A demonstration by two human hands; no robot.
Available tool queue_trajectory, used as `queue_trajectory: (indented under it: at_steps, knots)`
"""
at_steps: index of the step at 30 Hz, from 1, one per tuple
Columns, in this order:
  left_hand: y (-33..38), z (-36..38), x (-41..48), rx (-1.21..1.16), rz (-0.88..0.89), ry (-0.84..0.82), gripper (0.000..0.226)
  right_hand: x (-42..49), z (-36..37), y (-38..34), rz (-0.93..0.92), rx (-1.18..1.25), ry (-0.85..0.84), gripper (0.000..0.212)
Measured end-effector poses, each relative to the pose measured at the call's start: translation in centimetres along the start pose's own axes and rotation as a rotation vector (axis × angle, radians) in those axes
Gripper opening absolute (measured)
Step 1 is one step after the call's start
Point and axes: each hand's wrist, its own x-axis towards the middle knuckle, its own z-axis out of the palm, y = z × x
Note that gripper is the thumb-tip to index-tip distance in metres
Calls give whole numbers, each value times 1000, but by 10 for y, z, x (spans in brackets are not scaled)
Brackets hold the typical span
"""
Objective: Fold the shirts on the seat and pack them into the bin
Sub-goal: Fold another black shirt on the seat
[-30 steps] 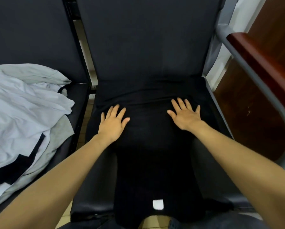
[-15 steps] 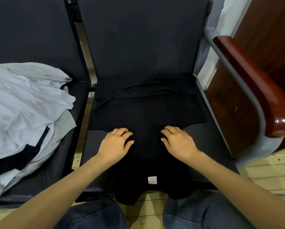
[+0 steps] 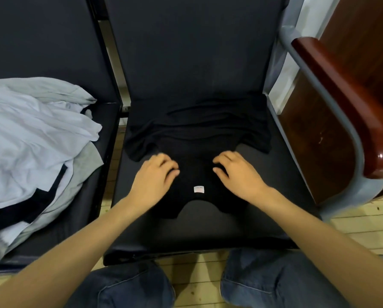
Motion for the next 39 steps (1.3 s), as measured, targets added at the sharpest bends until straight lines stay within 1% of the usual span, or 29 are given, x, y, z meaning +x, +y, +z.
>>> queue_trajectory:
  at_steps: [2, 3, 4, 6, 8, 9, 10, 12, 14, 17, 19, 21, 24, 27, 30, 32, 35, 37, 39]
  knots:
    - [12, -6, -28, -19, -16, -171, 42, -30, -3, -8, -8, -39, -51, 34]
    - [15, -8, -40, -14, -44, -268, 47, -42, -3, -9, 3, -68, -109, 36]
    - [14, -10, -49, -3, -53, -331, 53, -52, -4, -8, 16, -92, -165, 39]
    - [13, -13, -63, -36, -47, -375, 60, -64, -8, -6, 33, -92, -233, 45]
    - [10, -18, -72, -115, -94, -438, 62, -71, -12, -8, 46, -29, -261, 50]
    - [9, -18, -76, -156, -122, -460, 62, -74, -14, -9, 60, 13, -274, 51]
    - [9, -18, -78, -181, -143, -471, 55, -77, -15, -11, 68, 42, -288, 52]
    - [9, -17, -82, -180, -146, -440, 35, -82, -15, -13, 59, 17, -315, 54]
    - [10, -16, -81, -89, -106, -358, 24, -84, -12, -13, 60, -75, -276, 53]
    - [14, -15, -81, -14, -84, -277, 21, -83, -8, -12, 86, -196, -173, 40]
    - [20, -18, -84, -4, -118, -254, 23, -85, -6, -12, 127, -178, -127, 32]
    - [29, -24, -88, -6, -158, -196, 24, -89, -11, -15, 164, -120, -68, 29]
    - [47, -50, -93, -176, -323, -112, 17, -102, -33, -25, 149, -12, 88, 24]
    - [64, -80, -102, -445, -449, -17, 6, -120, -67, -41, 118, 118, 170, 22]
    - [84, -109, -114, -610, -490, 129, 9, -141, -98, -61, 61, 254, 236, 16]
    - [95, -126, -121, -730, -493, 181, 13, -157, -115, -75, 26, 319, 273, 11]
    - [106, -146, -132, -981, -501, 148, 21, -181, -131, -87, -10, 387, 287, 9]
    - [113, -155, -142, -1060, -487, 107, 25, -194, -138, -91, -28, 407, 287, 9]
    - [122, -165, -151, -1094, -470, 101, 31, -207, -144, -95, -48, 436, 287, 9]
